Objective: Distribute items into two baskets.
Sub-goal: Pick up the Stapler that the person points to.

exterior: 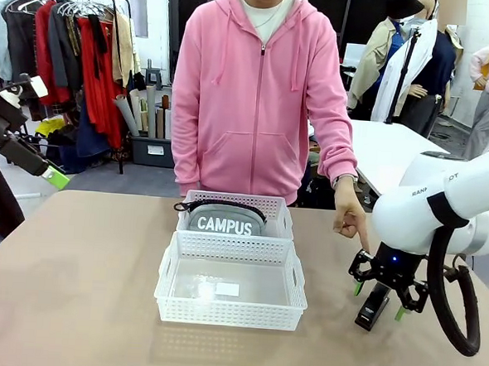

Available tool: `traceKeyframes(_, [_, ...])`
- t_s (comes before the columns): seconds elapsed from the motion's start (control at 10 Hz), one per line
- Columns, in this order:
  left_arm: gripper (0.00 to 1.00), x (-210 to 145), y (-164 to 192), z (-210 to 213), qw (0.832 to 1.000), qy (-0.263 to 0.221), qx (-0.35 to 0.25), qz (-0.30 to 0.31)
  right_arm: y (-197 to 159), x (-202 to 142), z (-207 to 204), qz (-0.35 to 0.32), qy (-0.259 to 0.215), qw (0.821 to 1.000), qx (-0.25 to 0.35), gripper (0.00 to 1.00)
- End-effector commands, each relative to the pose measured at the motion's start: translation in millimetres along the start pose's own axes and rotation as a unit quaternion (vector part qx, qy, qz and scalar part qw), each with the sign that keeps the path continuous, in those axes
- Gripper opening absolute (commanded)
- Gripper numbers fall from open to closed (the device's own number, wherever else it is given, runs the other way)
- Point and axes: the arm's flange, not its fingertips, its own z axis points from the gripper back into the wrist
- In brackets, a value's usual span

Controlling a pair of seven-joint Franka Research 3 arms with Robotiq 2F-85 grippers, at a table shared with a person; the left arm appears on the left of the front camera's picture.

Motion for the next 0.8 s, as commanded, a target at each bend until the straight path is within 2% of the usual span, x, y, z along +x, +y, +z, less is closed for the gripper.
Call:
traceKeyframes(0.0, [1.0, -1.1, -1.1, 1.3, 1.0, 0.006, -0.001, 0.006, -0.6, -1.1, -3.4, 0.002, -0.006, 1.0, 0.007, 0.72])
traceKeyframes(0.4, [1.0, -1.1, -1.1, 1.3, 1.0, 0.006, -0.001, 0.006, -2.2, -0.6, -1.3, 0.009, -0.009, 1.0, 0.001, 0.07])
traceKeyframes(0.5, [1.0, -1.1, -1.1, 1.3, 1.0, 0.006, -0.001, 0.006, -1.1, -1.0, -1.2, 0.019, -0.005, 1.0, -0.004, 0.0])
traceKeyframes(0.7, [1.0, -1.1, -1.1, 1.3, 1.0, 0.006, -0.001, 0.006, 0.4, 0.0, 0.0, 0.001, -0.001, 1.0, 0.001, 0.0])
